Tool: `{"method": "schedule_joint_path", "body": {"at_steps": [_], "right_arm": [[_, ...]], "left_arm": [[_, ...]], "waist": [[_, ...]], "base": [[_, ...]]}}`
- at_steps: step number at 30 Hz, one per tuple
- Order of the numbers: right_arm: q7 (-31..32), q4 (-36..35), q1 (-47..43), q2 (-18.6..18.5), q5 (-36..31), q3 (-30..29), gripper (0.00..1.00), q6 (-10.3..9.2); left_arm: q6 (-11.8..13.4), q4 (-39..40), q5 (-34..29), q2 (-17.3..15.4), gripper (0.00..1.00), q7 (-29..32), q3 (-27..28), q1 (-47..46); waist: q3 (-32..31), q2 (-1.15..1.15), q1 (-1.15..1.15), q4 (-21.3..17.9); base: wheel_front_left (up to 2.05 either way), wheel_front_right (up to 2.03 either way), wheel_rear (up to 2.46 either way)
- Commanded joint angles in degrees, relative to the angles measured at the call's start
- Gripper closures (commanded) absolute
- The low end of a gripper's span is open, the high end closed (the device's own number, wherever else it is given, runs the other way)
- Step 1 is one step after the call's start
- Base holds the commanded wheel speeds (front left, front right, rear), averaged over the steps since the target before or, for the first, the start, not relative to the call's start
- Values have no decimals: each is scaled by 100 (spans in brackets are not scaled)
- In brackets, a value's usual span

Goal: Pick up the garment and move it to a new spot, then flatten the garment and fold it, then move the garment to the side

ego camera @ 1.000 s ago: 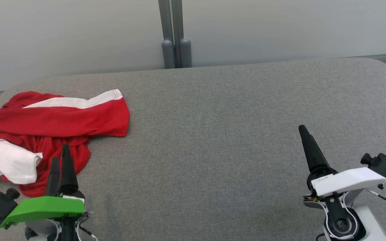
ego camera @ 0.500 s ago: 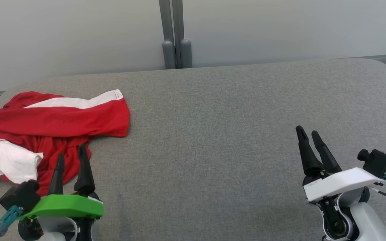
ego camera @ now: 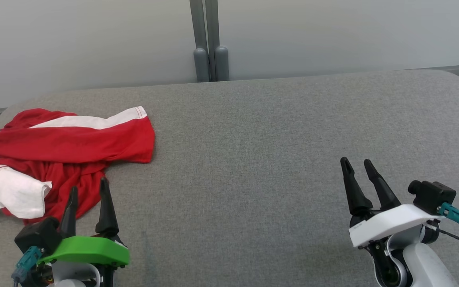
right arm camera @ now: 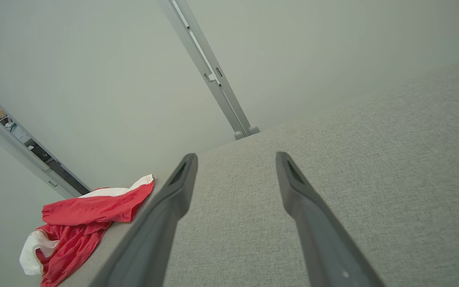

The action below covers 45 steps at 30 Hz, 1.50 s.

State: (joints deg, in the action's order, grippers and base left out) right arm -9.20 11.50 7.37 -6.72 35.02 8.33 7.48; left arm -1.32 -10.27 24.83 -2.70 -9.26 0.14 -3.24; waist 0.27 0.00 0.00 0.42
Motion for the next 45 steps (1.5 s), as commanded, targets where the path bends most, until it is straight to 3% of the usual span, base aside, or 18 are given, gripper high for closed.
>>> {"method": "schedule_joint_path", "body": {"at_steps": [1,23,35,45], "right_arm": [[-64,-16,127,-23,-141,22,0,1],[-339,23,197,-46,-1106,78,0,2],[-474,115,235,-51,-1547,137,0,1],[-571,170,258,-89,-1860,258,0,1]], "left_arm": [[30,24,-150,-62,0,-55,2,-28],[62,97,-1100,-38,0,-335,59,31],[-82,-60,-1496,-32,0,-468,65,-6],[-15,-35,-1738,-33,0,-560,46,-23]], "waist": [[0,0,0,0],[-5,0,0,-11],[-7,0,0,-14],[-11,0,0,-25]], "base": [[0,0,0],[0,0,0],[0,0,0],[0,0,0]]}}
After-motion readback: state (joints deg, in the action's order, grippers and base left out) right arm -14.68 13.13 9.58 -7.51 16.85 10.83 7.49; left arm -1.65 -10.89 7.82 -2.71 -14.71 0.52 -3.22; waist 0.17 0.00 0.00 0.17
